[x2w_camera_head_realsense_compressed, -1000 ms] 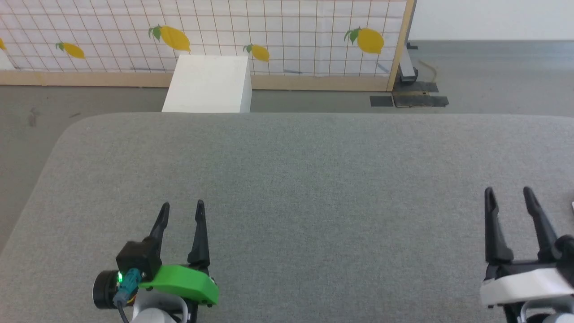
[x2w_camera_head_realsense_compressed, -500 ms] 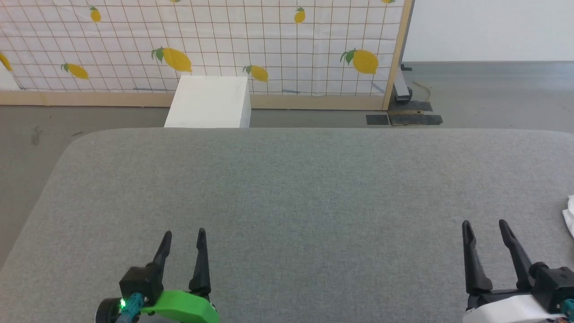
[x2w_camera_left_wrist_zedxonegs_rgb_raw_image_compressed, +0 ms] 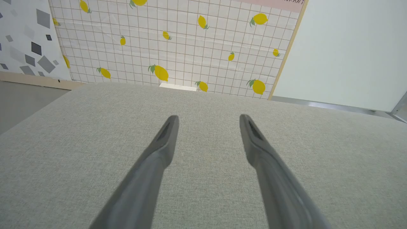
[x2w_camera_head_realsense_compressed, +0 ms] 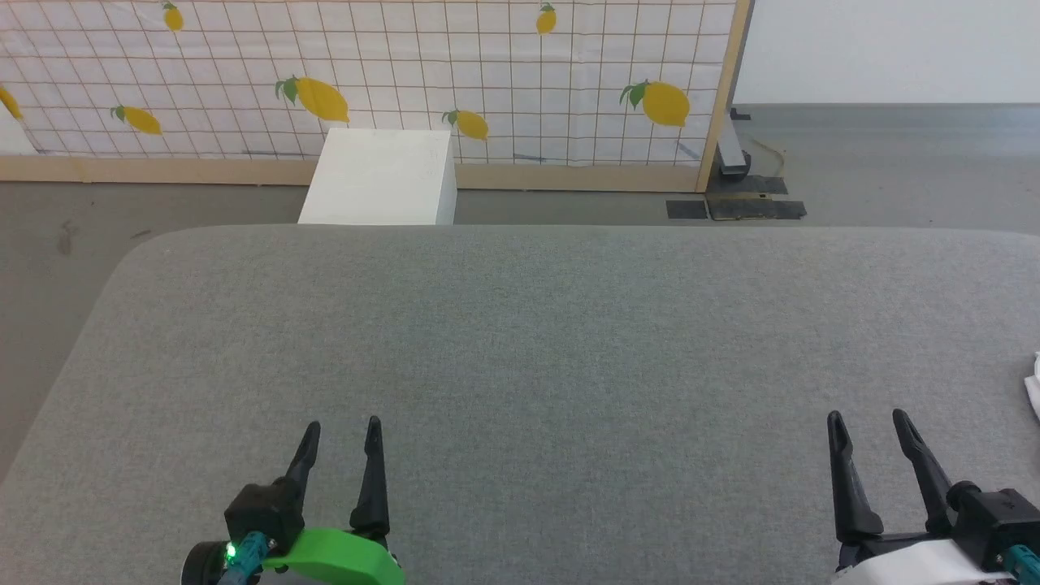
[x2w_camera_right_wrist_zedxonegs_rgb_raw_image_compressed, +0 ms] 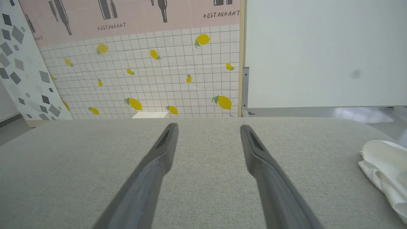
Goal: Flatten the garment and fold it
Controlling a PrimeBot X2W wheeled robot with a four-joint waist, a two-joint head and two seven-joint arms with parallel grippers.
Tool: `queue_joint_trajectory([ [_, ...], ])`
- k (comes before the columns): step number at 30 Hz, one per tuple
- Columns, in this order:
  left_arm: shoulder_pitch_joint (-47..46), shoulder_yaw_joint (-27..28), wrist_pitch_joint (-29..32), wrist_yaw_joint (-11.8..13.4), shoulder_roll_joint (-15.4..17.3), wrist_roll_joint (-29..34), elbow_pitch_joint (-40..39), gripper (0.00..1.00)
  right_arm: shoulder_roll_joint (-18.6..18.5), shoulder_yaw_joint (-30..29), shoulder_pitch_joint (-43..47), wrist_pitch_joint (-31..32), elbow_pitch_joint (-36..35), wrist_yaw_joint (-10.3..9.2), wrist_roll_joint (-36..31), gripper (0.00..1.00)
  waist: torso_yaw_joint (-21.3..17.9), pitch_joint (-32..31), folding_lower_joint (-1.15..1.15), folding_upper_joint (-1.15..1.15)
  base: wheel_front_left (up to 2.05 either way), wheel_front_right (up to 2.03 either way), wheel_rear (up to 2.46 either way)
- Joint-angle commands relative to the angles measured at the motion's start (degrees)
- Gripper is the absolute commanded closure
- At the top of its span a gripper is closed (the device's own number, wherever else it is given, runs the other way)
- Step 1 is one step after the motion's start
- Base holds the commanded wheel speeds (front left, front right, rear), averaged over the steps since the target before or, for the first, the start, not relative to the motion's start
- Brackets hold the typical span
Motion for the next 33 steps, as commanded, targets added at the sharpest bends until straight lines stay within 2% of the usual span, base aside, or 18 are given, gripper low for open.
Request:
queue_joint_trajectory([
  [1,0.0,0.1,-0.3,0.4,-0.3,-0.3,0.2,0.0,0.2,0.2,-0.1,-0.1,0.3,-0.09,0.4,0.0,-0.1,0.1,0.0,0.0,0.0,0.0,0.0],
  [2,0.0,0.1,-0.3,0.4,-0.3,-0.4,0.3,0.0,0.2,0.3,-0.1,-0.2,0.3,-0.09,0.4,0.0,-0.1,0.1,0.0,0.0,0.0,0.0,0.0],
  [3,0.0,0.0,0.0,0.0,0.0,0.0,0.2,1.0,0.0,0.2,0.0,0.0,0.2,0.0,0.2,1.0,-0.1,0.1,0.0,0.0,0.0,0.0,0.0],
  [33,-0.4,0.9,2.2,0.0,0.0,1.9,-1.3,1.0,0.0,0.8,-1.3,1.7,0.2,-0.01,-0.9,1.0,-0.5,0.4,0.0,0.0,0.0,0.0,0.0],
])
